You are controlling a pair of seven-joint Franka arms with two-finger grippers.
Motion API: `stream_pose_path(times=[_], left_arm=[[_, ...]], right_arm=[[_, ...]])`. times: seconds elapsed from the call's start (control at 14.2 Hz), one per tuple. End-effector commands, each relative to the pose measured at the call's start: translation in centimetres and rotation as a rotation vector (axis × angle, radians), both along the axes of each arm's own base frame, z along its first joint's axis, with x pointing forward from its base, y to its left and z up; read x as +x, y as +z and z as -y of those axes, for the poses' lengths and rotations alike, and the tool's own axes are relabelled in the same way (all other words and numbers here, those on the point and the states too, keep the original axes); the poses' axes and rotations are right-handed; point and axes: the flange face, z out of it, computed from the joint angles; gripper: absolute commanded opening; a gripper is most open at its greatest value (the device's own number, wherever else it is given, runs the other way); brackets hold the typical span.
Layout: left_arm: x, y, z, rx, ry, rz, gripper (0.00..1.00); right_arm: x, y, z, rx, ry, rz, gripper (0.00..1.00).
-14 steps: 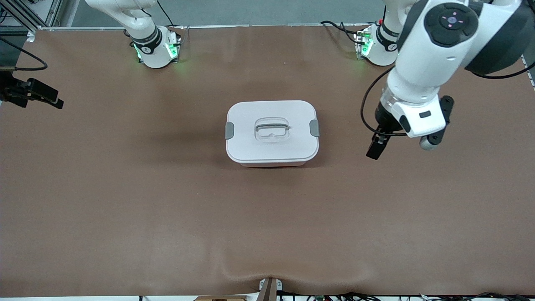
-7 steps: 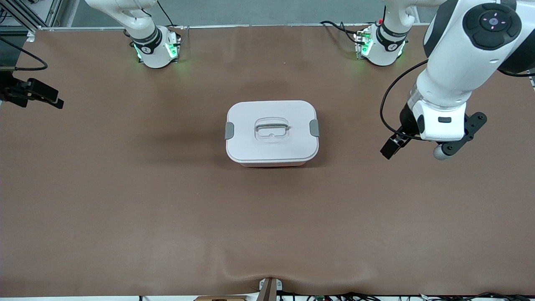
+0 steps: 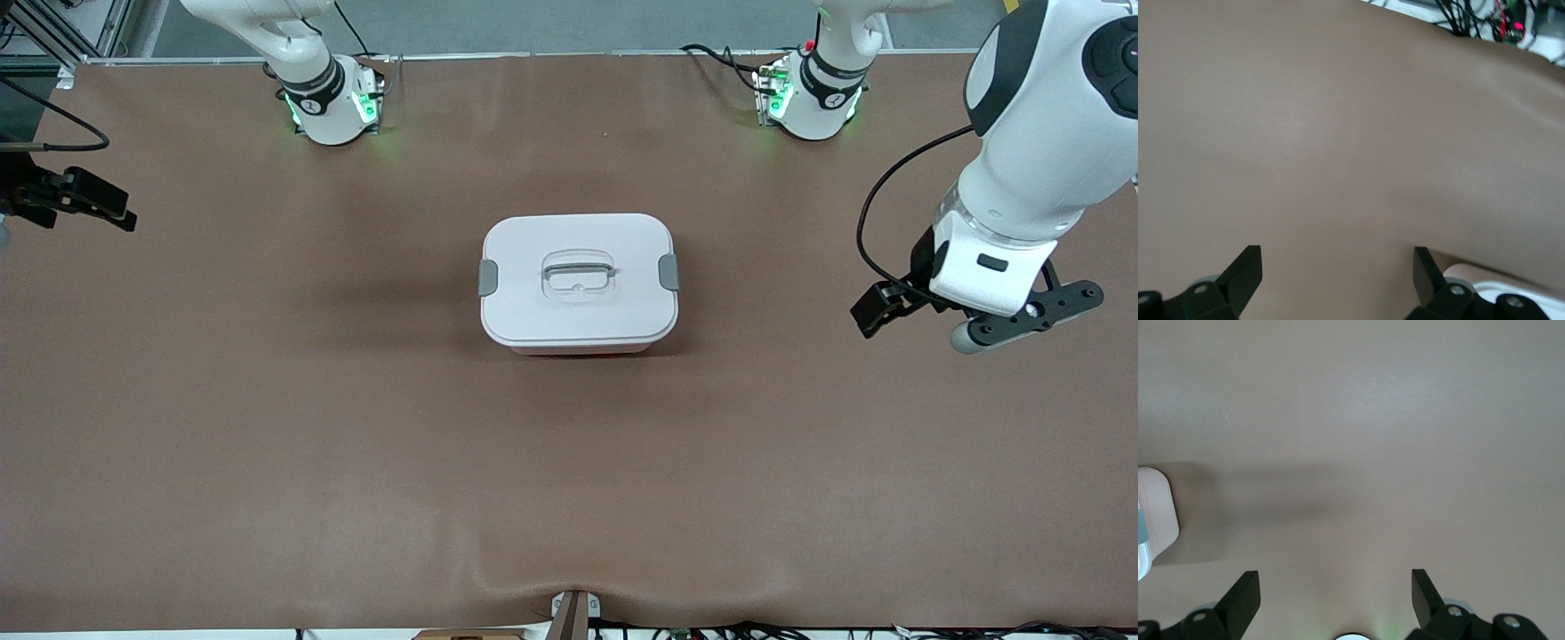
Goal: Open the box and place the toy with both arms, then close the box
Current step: 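Release the lid handle and raise the left gripper away from the box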
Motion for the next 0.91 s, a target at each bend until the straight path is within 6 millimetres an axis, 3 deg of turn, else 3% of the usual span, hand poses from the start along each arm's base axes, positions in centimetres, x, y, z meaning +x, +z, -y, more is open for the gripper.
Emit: stream_pose_path(times=[0.0,0.14,0.28,0.56,0.84], left_arm=[[-0.9,2.0,-2.3,0.001,-0.121,-0.022,1.00],[-2.4,4.2,-1.9,-0.052,-0.173,-0.014,1.00],[-3.3,5.0,-2.0,-0.049,-0.172,-0.033,1.00],[-4.6,7.4,-5.3,-0.122,-0.118,-0.035,1.00],[-4.0,6.4,-6.3,-0.122,-0.171,-0.053,1.00]], right_arm=[[0.0,0.5,-0.1,-0.015,0.003,0.000,1.00],[0.0,0.5,-0.1,-0.006,0.002,0.001,1.00],[0.0,0.5,-0.1,-0.004,-0.001,0.001,1.00],[0.3,0.1,-0.7,0.014,0.006,-0.005,1.00],[0.3,0.0,-0.7,0.041,0.003,-0.004,1.00]])
